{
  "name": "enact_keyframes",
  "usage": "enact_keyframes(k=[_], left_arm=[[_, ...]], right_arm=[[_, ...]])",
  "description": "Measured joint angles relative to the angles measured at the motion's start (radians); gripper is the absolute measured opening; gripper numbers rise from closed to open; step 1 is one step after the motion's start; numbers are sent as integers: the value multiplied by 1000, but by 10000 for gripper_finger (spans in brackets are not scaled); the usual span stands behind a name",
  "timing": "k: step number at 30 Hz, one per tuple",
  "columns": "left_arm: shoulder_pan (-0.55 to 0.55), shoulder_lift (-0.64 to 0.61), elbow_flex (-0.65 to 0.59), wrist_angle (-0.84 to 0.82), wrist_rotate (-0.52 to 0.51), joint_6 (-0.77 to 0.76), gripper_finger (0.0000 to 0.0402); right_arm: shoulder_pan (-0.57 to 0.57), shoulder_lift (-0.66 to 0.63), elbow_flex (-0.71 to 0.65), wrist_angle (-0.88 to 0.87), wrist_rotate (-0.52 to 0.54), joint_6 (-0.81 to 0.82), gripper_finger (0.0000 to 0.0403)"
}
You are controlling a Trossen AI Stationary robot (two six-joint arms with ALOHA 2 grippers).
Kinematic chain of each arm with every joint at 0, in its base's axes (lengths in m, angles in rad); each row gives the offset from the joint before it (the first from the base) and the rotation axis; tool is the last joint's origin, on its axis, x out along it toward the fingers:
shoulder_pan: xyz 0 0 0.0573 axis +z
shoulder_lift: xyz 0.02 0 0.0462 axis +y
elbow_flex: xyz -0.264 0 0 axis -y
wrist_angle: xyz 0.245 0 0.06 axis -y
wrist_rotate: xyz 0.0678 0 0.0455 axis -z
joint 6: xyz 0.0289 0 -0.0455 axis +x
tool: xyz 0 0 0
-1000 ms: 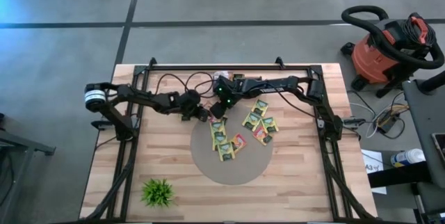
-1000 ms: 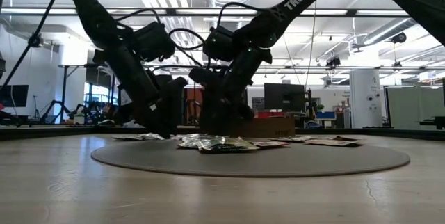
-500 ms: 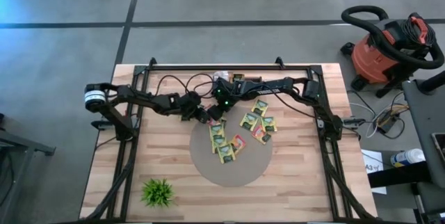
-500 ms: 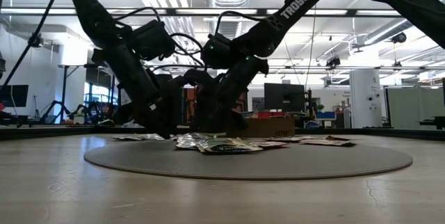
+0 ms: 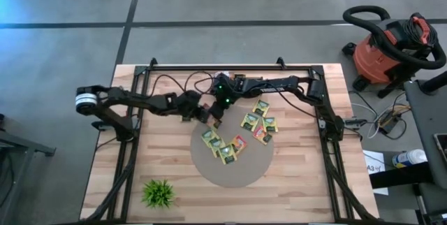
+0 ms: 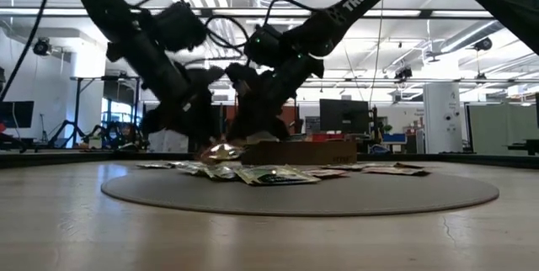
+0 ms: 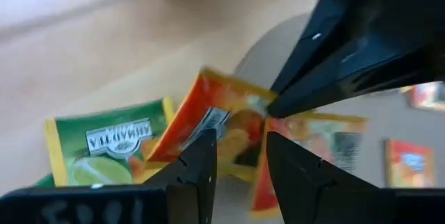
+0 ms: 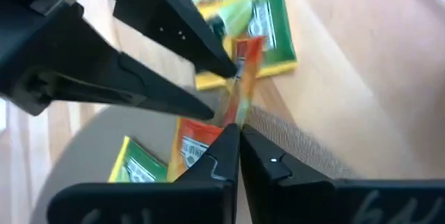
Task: Pick & Place Tea
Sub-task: Put the orange tea bag into the middle section of the wooden organizer
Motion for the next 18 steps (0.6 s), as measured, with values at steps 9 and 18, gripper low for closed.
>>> enact_keyframes(k=[9, 18], left_arm=[[-42, -288, 2, -78, -182, -19, 119], [-43, -270, 3, -17, -91, 82, 119]], right_arm=[[-4, -58, 30, -115, -21, -233, 8], [29, -77, 130, -371, 48, -664, 8]])
